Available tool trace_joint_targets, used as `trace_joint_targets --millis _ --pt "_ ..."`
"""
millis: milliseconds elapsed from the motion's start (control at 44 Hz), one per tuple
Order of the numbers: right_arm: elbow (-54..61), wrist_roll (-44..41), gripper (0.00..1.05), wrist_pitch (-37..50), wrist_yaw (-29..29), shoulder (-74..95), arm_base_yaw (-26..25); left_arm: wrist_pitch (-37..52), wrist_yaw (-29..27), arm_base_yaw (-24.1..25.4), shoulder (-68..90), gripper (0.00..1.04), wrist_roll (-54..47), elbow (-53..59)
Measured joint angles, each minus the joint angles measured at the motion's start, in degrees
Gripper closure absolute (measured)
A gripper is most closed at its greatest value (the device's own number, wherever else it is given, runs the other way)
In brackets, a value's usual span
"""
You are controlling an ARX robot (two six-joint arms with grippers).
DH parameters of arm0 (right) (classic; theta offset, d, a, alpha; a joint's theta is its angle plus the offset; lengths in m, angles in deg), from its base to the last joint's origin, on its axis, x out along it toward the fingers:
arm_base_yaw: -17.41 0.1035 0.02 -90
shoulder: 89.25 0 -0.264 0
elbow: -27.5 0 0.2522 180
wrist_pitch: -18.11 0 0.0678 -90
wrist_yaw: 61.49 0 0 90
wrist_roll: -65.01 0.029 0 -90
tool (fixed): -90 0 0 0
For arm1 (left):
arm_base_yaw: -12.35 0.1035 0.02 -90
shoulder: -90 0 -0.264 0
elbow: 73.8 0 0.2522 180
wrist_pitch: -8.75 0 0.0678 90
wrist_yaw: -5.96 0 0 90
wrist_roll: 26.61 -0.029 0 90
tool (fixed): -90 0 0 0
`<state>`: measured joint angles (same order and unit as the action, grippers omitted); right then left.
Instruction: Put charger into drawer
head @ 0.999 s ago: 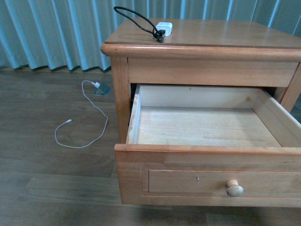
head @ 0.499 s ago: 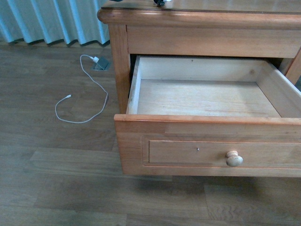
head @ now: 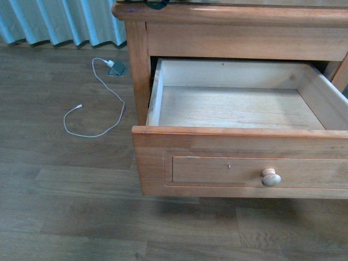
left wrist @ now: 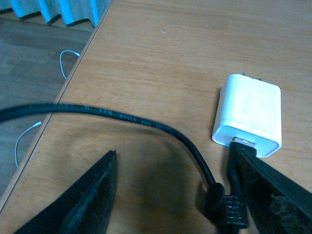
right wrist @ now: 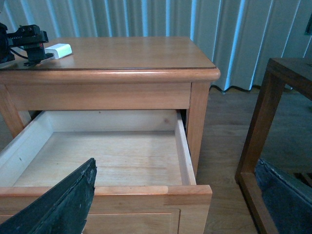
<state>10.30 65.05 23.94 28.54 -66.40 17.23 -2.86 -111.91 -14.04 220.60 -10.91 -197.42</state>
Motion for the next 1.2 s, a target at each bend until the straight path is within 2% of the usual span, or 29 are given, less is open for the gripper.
trace_joint_targets --millis 114,318,477,840,1203 --pt "0.0 0.0 0.08 0.0 0.0 0.0 0.0 -1.9 0.0 -0.4 0.9 0.52 -3.7 -2.3" --pt "0.0 0.0 0.08 0.0 0.0 0.0 0.0 -2.0 0.0 -0.7 1.0 0.79 -5.6 -3.0" --pt "0.0 0.0 0.08 0.0 0.0 0.0 0.0 1.5 0.8 -0.8 -0.3 1.00 -6.4 -0.3" --pt "0.0 0.0 0.08 0.0 0.0 0.0 0.0 13.9 6.0 -1.3 -19.3 1.01 -12.3 21.2" --pt "0.0 0.0 0.08 0.0 0.0 0.0 0.0 13.4 12.4 -4.9 -33.0 1.01 -17.9 37.0"
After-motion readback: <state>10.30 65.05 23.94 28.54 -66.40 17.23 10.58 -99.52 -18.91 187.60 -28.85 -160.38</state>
